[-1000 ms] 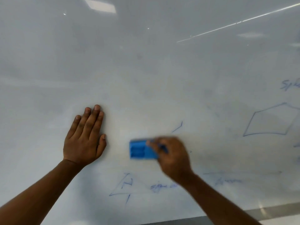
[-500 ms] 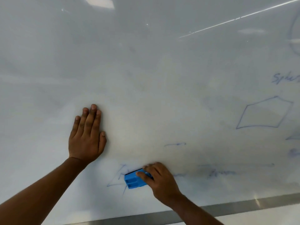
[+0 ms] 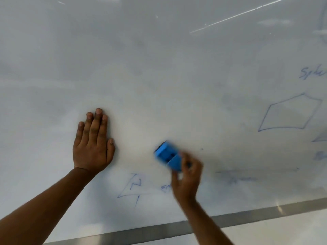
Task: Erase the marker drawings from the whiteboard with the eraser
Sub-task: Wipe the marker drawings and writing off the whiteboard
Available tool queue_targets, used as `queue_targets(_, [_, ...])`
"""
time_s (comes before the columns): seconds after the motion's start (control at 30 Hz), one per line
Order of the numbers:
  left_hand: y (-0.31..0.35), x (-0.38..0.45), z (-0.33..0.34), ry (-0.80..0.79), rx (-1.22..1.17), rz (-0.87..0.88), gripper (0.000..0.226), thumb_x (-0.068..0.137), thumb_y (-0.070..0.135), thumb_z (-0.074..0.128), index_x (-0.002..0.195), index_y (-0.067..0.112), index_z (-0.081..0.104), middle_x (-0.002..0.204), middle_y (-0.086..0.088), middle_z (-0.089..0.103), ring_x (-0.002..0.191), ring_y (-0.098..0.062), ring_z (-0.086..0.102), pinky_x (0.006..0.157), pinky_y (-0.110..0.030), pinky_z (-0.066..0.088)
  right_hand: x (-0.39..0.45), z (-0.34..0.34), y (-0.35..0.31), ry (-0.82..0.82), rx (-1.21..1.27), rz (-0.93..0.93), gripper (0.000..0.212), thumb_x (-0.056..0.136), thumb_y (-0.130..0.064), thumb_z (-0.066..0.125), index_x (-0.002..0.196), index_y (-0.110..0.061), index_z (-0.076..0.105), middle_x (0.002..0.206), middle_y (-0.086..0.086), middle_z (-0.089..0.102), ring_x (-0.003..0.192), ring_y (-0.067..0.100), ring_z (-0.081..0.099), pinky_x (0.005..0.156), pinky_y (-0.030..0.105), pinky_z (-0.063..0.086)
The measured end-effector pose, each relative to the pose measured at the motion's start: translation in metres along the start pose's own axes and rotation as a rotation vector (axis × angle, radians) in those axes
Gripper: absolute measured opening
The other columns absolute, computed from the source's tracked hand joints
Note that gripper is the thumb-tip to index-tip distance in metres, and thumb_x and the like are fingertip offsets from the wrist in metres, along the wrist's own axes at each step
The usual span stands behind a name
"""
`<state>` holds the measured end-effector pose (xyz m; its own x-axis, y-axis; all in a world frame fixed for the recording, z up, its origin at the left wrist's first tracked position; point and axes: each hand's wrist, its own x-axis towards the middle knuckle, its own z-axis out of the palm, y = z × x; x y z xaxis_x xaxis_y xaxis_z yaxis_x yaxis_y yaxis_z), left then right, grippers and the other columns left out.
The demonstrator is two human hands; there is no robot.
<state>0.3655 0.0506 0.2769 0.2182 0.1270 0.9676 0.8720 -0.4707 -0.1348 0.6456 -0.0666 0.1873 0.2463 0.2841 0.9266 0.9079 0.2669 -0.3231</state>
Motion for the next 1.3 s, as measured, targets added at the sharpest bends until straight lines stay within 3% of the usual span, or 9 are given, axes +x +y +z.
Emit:
queue_targets(0.13, [-0.004, -0.002, -0.004, -0.027, -0.011, 0.034, 0.075, 0.106, 0.030, 0.039, 0.171, 0.001, 0.014, 0.182, -0.006, 0.000, 0.170, -0.026, 0.002, 0.138, -0.042, 0.005, -0.059, 0.002, 0.003, -0.381, -0.070, -0.375, 0.048, 0.089, -0.020, 0.070, 0.136, -0.022, 0.064, 0.126, 0.002, 0.056, 0.109, 0.026, 0.057, 0.089, 0.042, 0.057])
queue_targets(0.37, [-0.007, -0.008, 0.000, -0.021, 0.019, 0.057, 0.075, 0.107, 0.032, 0.041, 0.170, 0.000, 0.019, 0.182, -0.009, 0.004, 0.169, -0.027, 0.005, 0.138, -0.043, 0.006, 0.071, -0.045, 0.061, 0.168, 0.065, 0.083, 0.064, 0.086, -0.012, 0.080, 0.143, 0.000, 0.054, 0.130, 0.017, 0.052, 0.122, 0.032, 0.055, 0.098, 0.034, 0.054])
queue_targets(0.5, [-0.003, -0.010, 0.003, 0.002, 0.027, 0.045, 0.073, 0.107, 0.031, 0.040, 0.170, 0.000, 0.019, 0.182, -0.009, 0.004, 0.169, -0.028, 0.005, 0.138, -0.043, 0.007, 0.048, -0.022, 0.045, 0.304, 0.110, 0.290, 0.060, 0.090, -0.018, 0.077, 0.142, 0.003, 0.054, 0.129, 0.018, 0.051, 0.124, 0.031, 0.057, 0.094, 0.048, 0.058])
queue_targets(0.63, [-0.003, -0.010, 0.003, 0.006, 0.015, 0.035, 0.072, 0.108, 0.031, 0.039, 0.170, 0.000, 0.019, 0.182, -0.008, 0.003, 0.169, -0.027, 0.004, 0.138, -0.043, 0.006, -0.045, 0.011, -0.002, -0.019, 0.059, 0.126, 0.070, 0.089, -0.012, 0.076, 0.153, -0.018, 0.048, 0.137, 0.001, 0.050, 0.125, 0.026, 0.054, 0.097, 0.048, 0.055])
queue_targets(0.77, [-0.007, -0.009, -0.002, -0.022, -0.023, 0.073, 0.075, 0.108, 0.033, 0.041, 0.171, 0.001, 0.017, 0.182, -0.007, 0.002, 0.169, -0.026, 0.003, 0.138, -0.042, 0.005, -0.047, -0.010, 0.018, -0.244, -0.023, -0.142, 0.075, 0.088, -0.006, 0.073, 0.155, -0.025, 0.044, 0.130, 0.010, 0.059, 0.120, 0.032, 0.057, 0.100, 0.051, 0.051])
queue_targets(0.93, [-0.024, -0.037, -0.008, -0.098, -0.037, 0.126, 0.078, 0.108, 0.038, 0.044, 0.173, 0.007, 0.016, 0.182, -0.006, 0.006, 0.169, -0.024, 0.007, 0.138, -0.041, 0.007, 0.061, -0.039, 0.041, 0.261, -0.129, 0.290, 0.056, 0.097, -0.019, 0.068, 0.142, 0.010, 0.050, 0.130, 0.031, 0.053, 0.118, 0.045, 0.055, 0.095, 0.055, 0.053])
queue_targets(1.03, [-0.034, -0.065, -0.013, -0.132, -0.046, 0.142, 0.080, 0.106, 0.037, 0.047, 0.173, 0.009, 0.015, 0.182, -0.005, 0.006, 0.169, -0.024, 0.007, 0.138, -0.041, 0.008, 0.085, -0.026, 0.019, 0.370, -0.119, 0.330, 0.058, 0.096, -0.014, 0.072, 0.144, 0.009, 0.049, 0.129, 0.029, 0.054, 0.116, 0.039, 0.055, 0.094, 0.046, 0.055])
queue_targets(1.13, [-0.039, -0.072, -0.007, -0.112, -0.020, 0.151, 0.079, 0.106, 0.038, 0.047, 0.173, 0.008, 0.018, 0.182, -0.006, 0.008, 0.169, -0.024, 0.009, 0.137, -0.041, 0.009, 0.034, 0.018, -0.029, 0.212, -0.045, 0.160, 0.058, 0.096, -0.017, 0.067, 0.150, -0.005, 0.048, 0.130, 0.015, 0.052, 0.119, 0.029, 0.052, 0.101, 0.033, 0.048])
queue_targets(1.3, [-0.045, -0.076, 0.002, -0.071, 0.009, 0.177, 0.073, 0.109, 0.040, 0.043, 0.172, 0.007, 0.023, 0.182, -0.007, 0.012, 0.169, -0.025, 0.012, 0.137, -0.041, 0.010, -0.097, 0.058, -0.071, -0.351, -0.088, -0.431, 0.056, 0.092, -0.005, 0.074, 0.144, -0.023, 0.059, 0.124, 0.002, 0.057, 0.117, 0.024, 0.055, 0.093, 0.043, 0.056])
